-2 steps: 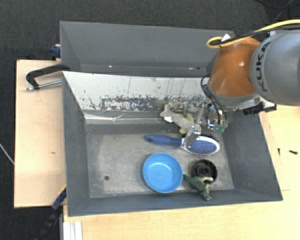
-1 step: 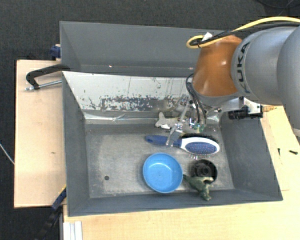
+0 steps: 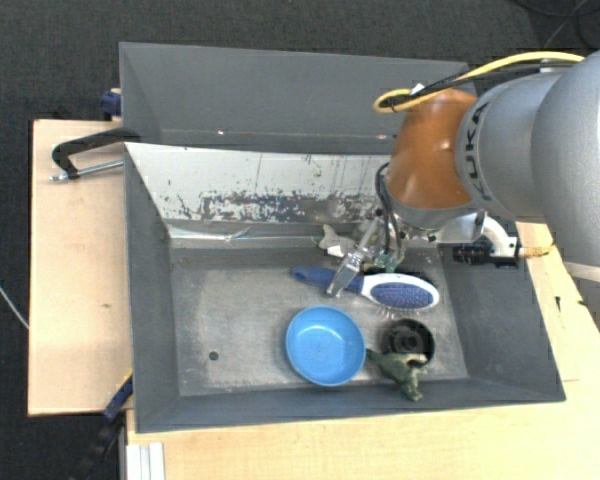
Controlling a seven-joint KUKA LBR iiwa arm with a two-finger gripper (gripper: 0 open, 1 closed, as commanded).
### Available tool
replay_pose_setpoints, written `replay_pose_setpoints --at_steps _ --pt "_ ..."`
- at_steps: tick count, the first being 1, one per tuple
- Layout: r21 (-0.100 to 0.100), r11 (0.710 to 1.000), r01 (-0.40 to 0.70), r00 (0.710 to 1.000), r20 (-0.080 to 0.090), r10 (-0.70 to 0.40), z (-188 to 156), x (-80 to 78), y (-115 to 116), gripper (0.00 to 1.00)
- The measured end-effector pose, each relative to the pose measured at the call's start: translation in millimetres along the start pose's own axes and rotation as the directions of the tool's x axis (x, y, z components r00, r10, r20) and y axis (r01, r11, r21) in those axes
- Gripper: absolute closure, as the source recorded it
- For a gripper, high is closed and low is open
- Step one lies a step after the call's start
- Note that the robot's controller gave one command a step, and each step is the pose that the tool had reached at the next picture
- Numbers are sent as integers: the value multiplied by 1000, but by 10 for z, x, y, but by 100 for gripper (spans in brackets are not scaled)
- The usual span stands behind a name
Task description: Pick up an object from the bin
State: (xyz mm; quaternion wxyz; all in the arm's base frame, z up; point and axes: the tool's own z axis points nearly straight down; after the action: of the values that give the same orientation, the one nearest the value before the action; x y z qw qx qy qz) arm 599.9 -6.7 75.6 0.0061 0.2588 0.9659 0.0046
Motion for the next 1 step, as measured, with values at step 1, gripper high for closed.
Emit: replay_pose_setpoints --at_steps 1 --pt "-1 965 -262 965 2 262 -1 -42 -226 0"
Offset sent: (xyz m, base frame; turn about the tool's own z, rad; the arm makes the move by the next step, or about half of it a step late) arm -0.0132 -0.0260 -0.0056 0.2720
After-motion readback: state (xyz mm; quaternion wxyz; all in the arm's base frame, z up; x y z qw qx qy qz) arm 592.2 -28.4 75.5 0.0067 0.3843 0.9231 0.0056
